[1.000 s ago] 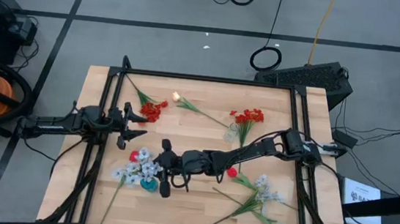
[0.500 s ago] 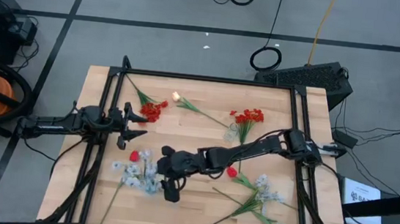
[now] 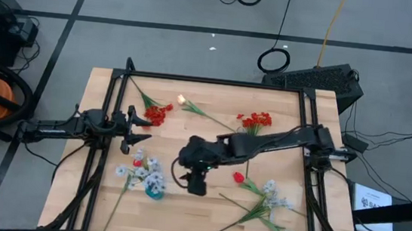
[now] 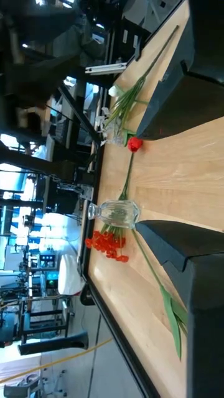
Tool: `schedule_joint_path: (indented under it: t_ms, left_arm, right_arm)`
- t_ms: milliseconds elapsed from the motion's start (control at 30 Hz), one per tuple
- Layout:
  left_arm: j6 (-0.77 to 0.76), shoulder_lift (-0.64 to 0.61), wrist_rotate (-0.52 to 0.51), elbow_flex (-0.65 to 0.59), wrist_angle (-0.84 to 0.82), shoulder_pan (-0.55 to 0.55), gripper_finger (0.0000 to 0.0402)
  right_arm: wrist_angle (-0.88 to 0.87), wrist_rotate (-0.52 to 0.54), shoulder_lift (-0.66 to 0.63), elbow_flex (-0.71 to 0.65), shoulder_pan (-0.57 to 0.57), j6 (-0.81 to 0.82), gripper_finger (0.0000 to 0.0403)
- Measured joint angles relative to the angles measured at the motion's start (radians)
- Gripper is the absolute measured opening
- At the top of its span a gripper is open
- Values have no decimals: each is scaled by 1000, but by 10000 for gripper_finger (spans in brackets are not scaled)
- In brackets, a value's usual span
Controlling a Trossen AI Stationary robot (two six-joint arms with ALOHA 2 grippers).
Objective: Sort flowers into vase by color
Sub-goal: Put the right red flowers into the transparent flower vase
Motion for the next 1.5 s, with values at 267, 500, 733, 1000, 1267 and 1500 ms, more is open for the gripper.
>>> schedule_joint_path:
  t_ms: [267,500,733,1000,1267,1500]
  left_arm:
    - [0,0,0,0,1,0,228]
    - [0,0,0,0,1,0,228]
    - [0,0,0,0,0,0,228]
    - [-1,0,0,0,2,0,228]
    - [-334,1,6,0,12,0,228]
    - [-369,1,5,0,14,0,228]
  right_arm:
    - [-241,97,-92,1,0,227,175]
    - [-437,158,-74,0,22,552,148]
    - [-545,218,-56,-1,89,933,137]
    - [-531,179,-53,-138,163,1295,136]
    - [-384,63,-56,-285,213,1446,136]
    - [-375,42,-119,-362,218,1461,136]
